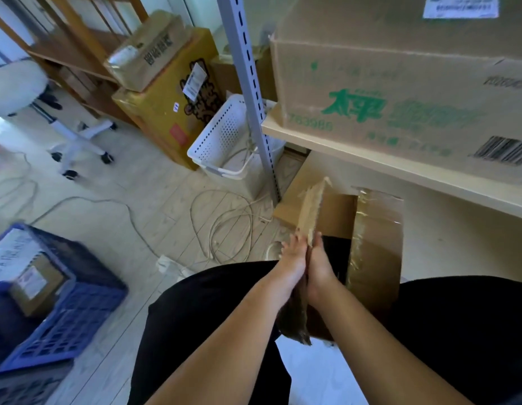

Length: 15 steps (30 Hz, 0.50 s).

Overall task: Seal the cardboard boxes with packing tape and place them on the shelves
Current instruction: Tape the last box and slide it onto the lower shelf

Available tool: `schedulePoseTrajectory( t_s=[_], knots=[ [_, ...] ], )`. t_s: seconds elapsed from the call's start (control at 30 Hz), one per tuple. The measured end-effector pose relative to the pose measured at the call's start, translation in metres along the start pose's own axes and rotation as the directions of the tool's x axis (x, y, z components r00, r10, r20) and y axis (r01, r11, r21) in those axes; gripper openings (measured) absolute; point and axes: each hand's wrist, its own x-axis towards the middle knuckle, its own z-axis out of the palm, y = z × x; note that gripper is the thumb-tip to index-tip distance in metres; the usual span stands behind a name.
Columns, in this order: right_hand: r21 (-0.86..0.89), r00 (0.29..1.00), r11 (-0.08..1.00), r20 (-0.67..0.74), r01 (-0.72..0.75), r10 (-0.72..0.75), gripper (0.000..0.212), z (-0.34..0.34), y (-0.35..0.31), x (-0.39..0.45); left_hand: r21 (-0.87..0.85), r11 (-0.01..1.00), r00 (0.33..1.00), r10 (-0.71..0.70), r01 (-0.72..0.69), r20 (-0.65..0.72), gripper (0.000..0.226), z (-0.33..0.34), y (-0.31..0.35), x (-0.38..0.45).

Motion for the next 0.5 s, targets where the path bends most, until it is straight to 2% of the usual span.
schedulePoseTrajectory(
  t_s=[0.03,0.07,0.13,0.17,0.23,0.27,0.33,0.4,0.43,0.5],
  knots=[
    [0.118,1.0,0.993,-0.018,-0.018,0.02,0.066,-0.004,-0.001,-0.002,0.055,0.998,1.0,0.024,-0.023,-0.007,0.071,0.007,-0.007,0.003],
    [0.07,0.997,0.997,-0.077,0.031,-0.025,0.062,-0.012,0.0,-0.006,0.105,0.993,0.998,0.061,-0.059,-0.013,0.077,0.011,-0.012,0.001],
    [-0.222,0.97,0.964,-0.155,0.15,-0.186,0.041,-0.023,0.0,-0.014,0.082,0.979,0.982,0.188,-0.185,-0.03,0.085,0.015,-0.031,0.01],
    [-0.361,0.946,0.911,-0.173,0.197,-0.273,0.029,-0.025,0.002,-0.018,0.063,0.967,0.966,0.252,-0.248,-0.064,0.081,0.015,-0.042,0.013],
    [-0.464,0.909,0.854,-0.207,0.235,-0.362,0.023,-0.033,0.013,-0.009,0.125,0.941,0.934,0.33,-0.314,-0.141,0.06,0.019,-0.057,0.015],
    [-0.437,0.903,0.872,-0.246,0.221,-0.352,0.021,-0.039,0.017,-0.003,0.174,0.935,0.926,0.337,-0.309,-0.168,0.057,0.019,-0.06,0.016],
    [-0.339,0.906,0.924,-0.311,0.177,-0.287,0.016,-0.045,0.018,0.004,0.199,0.946,0.927,0.299,-0.256,-0.225,0.065,0.016,-0.059,0.021],
    [-0.26,0.924,0.958,-0.322,0.122,-0.205,0.021,-0.048,0.016,0.009,0.113,0.967,0.93,0.251,-0.228,-0.268,0.075,0.012,-0.059,0.028],
    [-0.257,0.929,0.96,-0.316,0.11,-0.191,0.026,-0.05,0.015,0.01,0.054,0.974,0.93,0.228,-0.221,-0.288,0.071,0.01,-0.06,0.033],
    [-0.249,0.925,0.958,-0.311,0.14,-0.217,0.026,-0.051,0.014,0.011,0.061,0.971,0.928,0.239,-0.231,-0.286,0.044,0.01,-0.063,0.04]
  ],
)
